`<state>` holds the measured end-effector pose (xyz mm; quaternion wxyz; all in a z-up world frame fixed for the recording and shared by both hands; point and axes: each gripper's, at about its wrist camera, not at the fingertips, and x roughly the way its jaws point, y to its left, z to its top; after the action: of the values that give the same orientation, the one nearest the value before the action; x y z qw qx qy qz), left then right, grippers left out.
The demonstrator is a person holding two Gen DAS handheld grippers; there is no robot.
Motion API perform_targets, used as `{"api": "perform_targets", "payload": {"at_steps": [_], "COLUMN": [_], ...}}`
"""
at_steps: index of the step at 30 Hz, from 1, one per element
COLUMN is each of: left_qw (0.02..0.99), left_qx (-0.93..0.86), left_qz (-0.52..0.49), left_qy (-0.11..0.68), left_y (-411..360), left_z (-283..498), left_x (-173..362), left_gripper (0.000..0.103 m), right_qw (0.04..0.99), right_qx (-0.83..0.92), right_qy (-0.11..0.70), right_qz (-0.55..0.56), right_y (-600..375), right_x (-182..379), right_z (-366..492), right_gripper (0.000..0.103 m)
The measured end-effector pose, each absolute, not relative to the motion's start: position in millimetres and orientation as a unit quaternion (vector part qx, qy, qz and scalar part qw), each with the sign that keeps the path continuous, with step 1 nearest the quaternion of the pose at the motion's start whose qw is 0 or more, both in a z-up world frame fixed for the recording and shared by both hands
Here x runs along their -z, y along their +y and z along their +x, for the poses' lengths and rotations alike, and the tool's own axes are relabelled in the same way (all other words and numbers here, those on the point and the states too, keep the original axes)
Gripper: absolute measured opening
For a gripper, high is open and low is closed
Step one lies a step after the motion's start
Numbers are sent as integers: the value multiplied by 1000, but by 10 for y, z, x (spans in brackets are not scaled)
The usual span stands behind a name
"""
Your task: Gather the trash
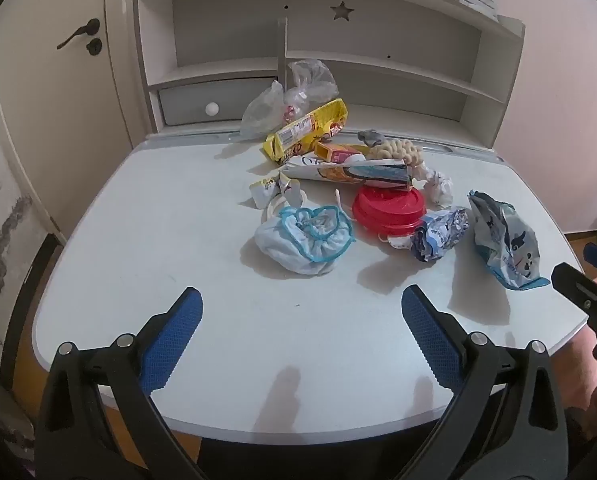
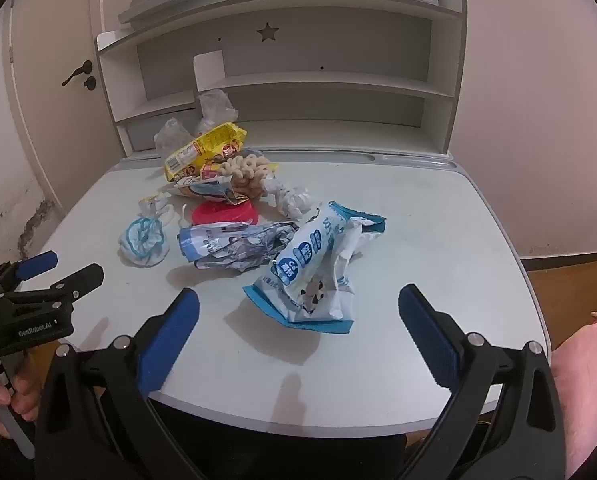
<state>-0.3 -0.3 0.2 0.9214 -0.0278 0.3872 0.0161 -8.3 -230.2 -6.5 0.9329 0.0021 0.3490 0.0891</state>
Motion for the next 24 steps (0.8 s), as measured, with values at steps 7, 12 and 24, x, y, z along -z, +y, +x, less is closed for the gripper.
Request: {"api": "perform_targets", "payload": {"at_steps": [7, 12, 24], "left_qw": [921, 924, 924], "left_qx": [-22, -24, -22], "left_qz": [-28, -16, -11], "left_qy": [388, 382, 381], "left_y": [50, 20, -25], "left_z": [8, -15, -18], "left_x": [-19, -42, -36], "left_gripper": [97, 97, 97], "right_qw": [934, 934, 934], "right_qx": [-88, -84, -86], "right_qy": [345, 346, 346], "right_qz": [6, 3, 4], "right_y": [-2336, -2346, -2334], "right_x": [44, 31, 40], "right_z": [-76, -83, -82], "right_gripper": [96, 96, 96]}}
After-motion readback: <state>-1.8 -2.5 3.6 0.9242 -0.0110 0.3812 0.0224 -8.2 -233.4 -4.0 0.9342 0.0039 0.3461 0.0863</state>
